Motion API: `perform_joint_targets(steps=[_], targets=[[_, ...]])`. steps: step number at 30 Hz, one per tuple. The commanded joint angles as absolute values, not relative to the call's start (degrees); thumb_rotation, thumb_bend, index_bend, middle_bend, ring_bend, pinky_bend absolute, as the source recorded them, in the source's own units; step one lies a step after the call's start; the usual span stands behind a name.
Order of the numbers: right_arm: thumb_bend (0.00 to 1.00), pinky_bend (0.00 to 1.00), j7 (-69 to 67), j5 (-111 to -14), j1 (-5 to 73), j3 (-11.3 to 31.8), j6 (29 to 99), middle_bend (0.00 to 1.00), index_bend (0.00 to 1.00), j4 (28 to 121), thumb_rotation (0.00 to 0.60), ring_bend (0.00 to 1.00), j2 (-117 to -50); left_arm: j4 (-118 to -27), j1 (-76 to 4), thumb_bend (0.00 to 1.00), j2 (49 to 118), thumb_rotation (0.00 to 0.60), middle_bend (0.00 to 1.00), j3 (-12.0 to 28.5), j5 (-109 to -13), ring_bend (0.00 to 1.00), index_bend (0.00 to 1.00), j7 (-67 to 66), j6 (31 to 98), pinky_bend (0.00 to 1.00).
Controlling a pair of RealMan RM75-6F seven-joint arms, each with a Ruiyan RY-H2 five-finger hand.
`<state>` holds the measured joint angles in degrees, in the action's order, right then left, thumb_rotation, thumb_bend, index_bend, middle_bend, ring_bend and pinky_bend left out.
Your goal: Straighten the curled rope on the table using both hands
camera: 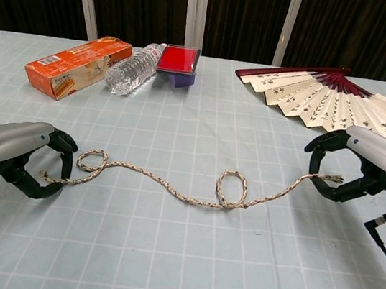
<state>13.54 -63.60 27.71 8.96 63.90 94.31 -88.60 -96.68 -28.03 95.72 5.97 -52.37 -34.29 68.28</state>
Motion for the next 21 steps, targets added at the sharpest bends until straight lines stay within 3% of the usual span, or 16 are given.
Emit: perform_joint_targets(steps=[1, 21], targets=[[0.51, 0.00, 13.6, -63.6, 27.7, 8.9, 63.9, 0.24, 0.63, 94.3, 0.600, 0.02, -88.6, -96.6, -28.0, 0.53, 95.7, 0.600, 0.15, 5.8, -52.4, 0.00, 0.53, -34.2, 68.4, 0.00], [0.51, 0.00, 13.8, -63.5, 27.4, 8.6, 63.9, 0.24, 0.63, 94.3, 0.600, 0.02, -88.2, -97.5, -27.8, 0.58, 94.2, 0.600, 0.16, 6.1, -54.3, 0.00, 0.58, -32.7, 69.9, 0.00]])
